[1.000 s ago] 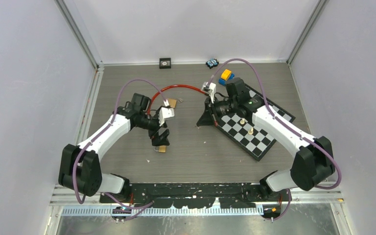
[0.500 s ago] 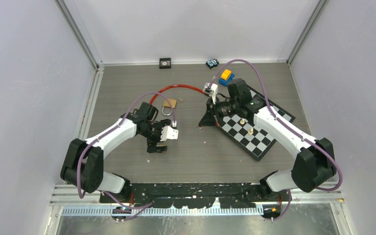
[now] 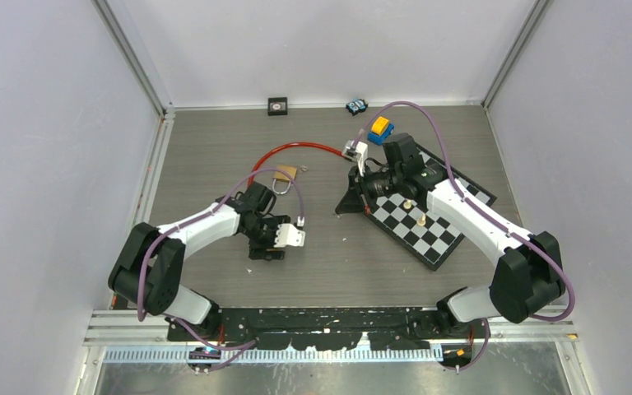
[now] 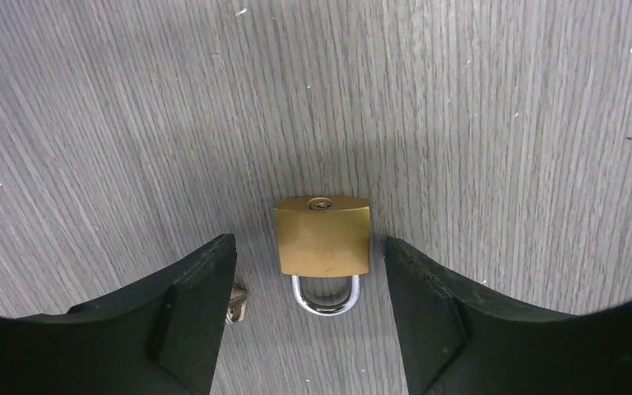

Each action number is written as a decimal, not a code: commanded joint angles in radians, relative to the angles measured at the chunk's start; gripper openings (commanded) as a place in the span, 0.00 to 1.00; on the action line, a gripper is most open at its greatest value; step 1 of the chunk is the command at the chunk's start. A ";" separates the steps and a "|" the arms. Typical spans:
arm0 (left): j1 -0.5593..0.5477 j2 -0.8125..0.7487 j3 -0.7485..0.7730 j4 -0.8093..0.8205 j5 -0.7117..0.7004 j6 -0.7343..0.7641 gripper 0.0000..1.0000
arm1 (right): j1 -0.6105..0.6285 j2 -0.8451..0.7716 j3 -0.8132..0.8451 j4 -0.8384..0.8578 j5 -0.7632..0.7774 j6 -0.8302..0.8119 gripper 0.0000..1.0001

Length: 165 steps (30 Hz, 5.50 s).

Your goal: Unlock with the key

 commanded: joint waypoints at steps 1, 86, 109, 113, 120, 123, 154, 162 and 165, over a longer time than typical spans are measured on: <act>-0.010 0.010 -0.026 0.040 -0.034 -0.027 0.67 | -0.004 -0.013 0.000 0.025 -0.023 -0.008 0.01; -0.006 -0.285 0.155 0.020 0.474 -0.124 0.00 | 0.286 -0.103 0.147 -0.127 0.371 0.015 0.01; -0.040 -0.353 -0.017 0.413 0.158 -0.358 0.00 | 0.126 0.234 0.217 0.109 0.135 0.637 0.01; -0.045 -0.352 -0.023 0.419 0.160 -0.361 0.00 | 0.119 0.237 0.212 0.124 0.133 0.650 0.01; -0.047 -0.349 -0.024 0.424 0.160 -0.371 0.00 | 0.113 0.237 0.207 0.135 0.131 0.656 0.01; -0.047 -0.349 -0.022 0.425 0.158 -0.374 0.00 | 0.113 0.238 0.203 0.136 0.129 0.655 0.01; -0.045 -0.349 -0.030 0.467 0.093 -0.406 0.00 | 0.113 0.235 0.167 0.120 0.133 0.607 0.01; -0.045 -0.351 -0.025 0.469 0.088 -0.414 0.00 | 0.113 0.252 0.163 0.116 0.139 0.599 0.01; -0.045 -0.351 -0.025 0.470 0.089 -0.418 0.00 | 0.113 0.258 0.164 0.116 0.139 0.599 0.01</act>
